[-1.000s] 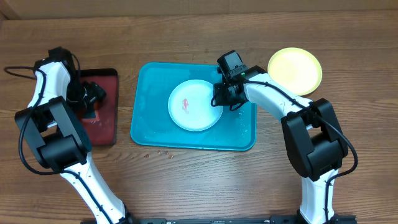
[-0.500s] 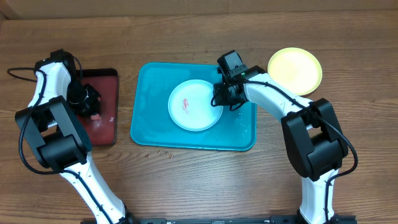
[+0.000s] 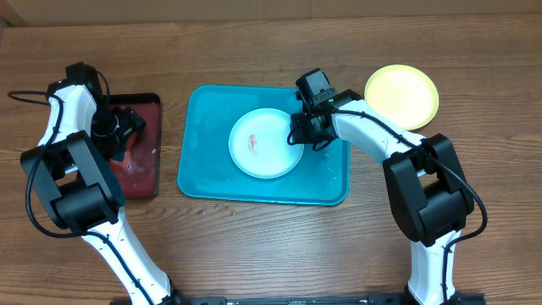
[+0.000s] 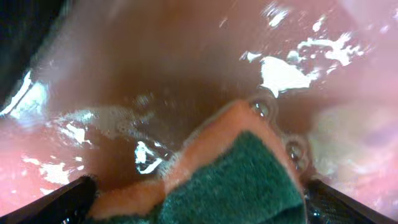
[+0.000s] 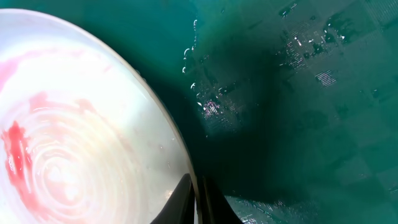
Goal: Clean dirty plates on tray and stack at the side
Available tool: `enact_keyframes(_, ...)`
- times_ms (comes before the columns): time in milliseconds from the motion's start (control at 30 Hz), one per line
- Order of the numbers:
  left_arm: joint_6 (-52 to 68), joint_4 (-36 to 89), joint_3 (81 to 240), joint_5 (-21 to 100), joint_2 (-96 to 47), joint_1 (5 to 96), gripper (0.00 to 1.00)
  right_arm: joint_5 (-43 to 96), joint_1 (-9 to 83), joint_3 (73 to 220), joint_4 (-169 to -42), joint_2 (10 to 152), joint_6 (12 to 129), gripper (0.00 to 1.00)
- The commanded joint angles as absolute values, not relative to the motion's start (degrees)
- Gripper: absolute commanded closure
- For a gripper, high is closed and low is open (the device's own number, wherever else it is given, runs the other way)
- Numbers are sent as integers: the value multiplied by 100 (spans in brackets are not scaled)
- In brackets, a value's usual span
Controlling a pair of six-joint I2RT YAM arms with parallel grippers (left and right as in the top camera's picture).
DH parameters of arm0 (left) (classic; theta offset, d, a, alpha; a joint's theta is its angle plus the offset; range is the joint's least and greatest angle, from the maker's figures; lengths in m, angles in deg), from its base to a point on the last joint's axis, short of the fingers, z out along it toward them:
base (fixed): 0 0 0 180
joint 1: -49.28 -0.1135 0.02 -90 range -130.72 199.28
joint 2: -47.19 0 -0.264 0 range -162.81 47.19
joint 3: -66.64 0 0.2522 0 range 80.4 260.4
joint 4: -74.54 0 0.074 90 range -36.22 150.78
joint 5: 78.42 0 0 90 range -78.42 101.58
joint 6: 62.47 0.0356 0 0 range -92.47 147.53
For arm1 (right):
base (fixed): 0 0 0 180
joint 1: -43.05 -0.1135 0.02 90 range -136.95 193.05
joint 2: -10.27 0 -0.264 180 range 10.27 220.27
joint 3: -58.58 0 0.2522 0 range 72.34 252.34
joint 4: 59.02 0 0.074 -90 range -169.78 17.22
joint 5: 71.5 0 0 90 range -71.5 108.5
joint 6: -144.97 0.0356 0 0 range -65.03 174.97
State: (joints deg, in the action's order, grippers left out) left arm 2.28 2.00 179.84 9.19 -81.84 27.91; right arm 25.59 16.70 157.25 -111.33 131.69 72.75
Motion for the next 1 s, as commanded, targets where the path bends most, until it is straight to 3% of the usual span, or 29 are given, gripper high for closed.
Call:
enact_keyframes(0, 645, 290, 17927, 731, -8291, 2830, 20, 2373, 1664, 15692, -11137, 13370, 7301, 95)
enact_keyframes(33, 765, 268, 17927, 731, -8291, 2830, 44, 2373, 1664, 15692, -11137, 13370, 7301, 95)
enact_keyframes(67, 842, 239, 17927, 735, -8291, 2830, 53, 2373, 1664, 15692, -11137, 13370, 7303, 95)
enact_keyframes(167, 953, 112, 17927, 733, -8291, 2830, 65, 2373, 1664, 15692, -11117, 13370, 7301, 95)
enact_keyframes(233, 1028, 58, 17927, 733, -8291, 2830, 81, 2373, 1664, 15692, -11098, 13370, 7303, 95)
enact_keyframes(267, 1025, 36, 17927, 733, -8291, 2830, 82, 2373, 1664, 15692, -11093, 13370, 7303, 95)
enact_keyframes(333, 1021, -71, 17929, 763, -8289, 2830, 73, 2373, 1664, 15692, -11093, 13370, 7303, 95)
enact_keyframes(400, 1021, -215, 17929, 868, -8291, 2830, 12, 2373, 1664, 15692, -11091, 13370, 7303, 95)
enact_keyframes(433, 1021, -257, 17929, 864, -8291, 2830, 0, 2373, 1664, 15692, -11084, 13370, 7301, 95)
enact_keyframes(833, 1268, -954, 18001, 851, -8289, 2828, 1, 2371, 1670, 15694, -11087, 13370, 7301, 93)
enact_keyframes(967, 1670, -1101, 17999, 847, -8289, 2828, 17, 2371, 1670, 15694, -11095, 13370, 7301, 93)
